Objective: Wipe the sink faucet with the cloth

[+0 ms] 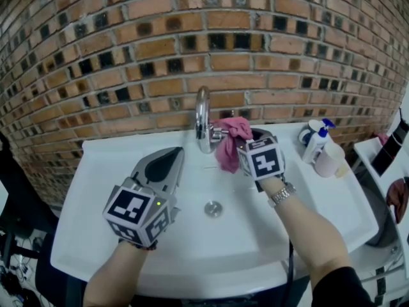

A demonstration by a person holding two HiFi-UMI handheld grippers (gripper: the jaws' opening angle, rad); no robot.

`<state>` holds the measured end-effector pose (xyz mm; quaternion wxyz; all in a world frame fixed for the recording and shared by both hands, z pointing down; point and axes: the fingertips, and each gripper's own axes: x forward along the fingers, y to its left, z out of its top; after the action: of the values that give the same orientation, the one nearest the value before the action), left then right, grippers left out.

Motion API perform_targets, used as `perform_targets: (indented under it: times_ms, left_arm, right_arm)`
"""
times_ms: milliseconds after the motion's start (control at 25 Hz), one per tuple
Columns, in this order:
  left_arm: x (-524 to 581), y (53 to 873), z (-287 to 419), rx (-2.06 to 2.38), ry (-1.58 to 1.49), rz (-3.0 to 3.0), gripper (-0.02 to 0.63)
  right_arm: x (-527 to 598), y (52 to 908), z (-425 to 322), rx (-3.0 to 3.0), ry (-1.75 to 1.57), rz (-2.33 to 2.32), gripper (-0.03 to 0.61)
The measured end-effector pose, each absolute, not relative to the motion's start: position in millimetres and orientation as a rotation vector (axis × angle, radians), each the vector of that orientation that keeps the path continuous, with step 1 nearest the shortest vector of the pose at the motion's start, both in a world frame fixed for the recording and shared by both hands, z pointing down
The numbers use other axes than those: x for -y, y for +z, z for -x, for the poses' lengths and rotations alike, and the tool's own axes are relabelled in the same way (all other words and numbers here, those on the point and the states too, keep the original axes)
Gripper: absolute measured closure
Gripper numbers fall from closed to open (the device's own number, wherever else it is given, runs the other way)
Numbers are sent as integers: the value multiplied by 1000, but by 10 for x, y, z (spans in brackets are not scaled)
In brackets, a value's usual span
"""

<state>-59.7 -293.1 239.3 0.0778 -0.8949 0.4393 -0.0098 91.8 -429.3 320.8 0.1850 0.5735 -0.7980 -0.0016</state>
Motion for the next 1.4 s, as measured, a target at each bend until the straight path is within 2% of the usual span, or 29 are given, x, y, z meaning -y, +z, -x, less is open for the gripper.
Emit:
perform_targets:
  times_ms: [1040, 1400]
  left_arm:
    - [2960, 2421, 621, -1330, -46, 2679, 606]
    - [2925, 2386, 653, -1331, -23, 2679, 606]
  right_arm:
    - [4534, 2632, -954, 2307, -178, -1708, 448]
    - [4446, 2322, -725, 2447, -185, -1645, 446]
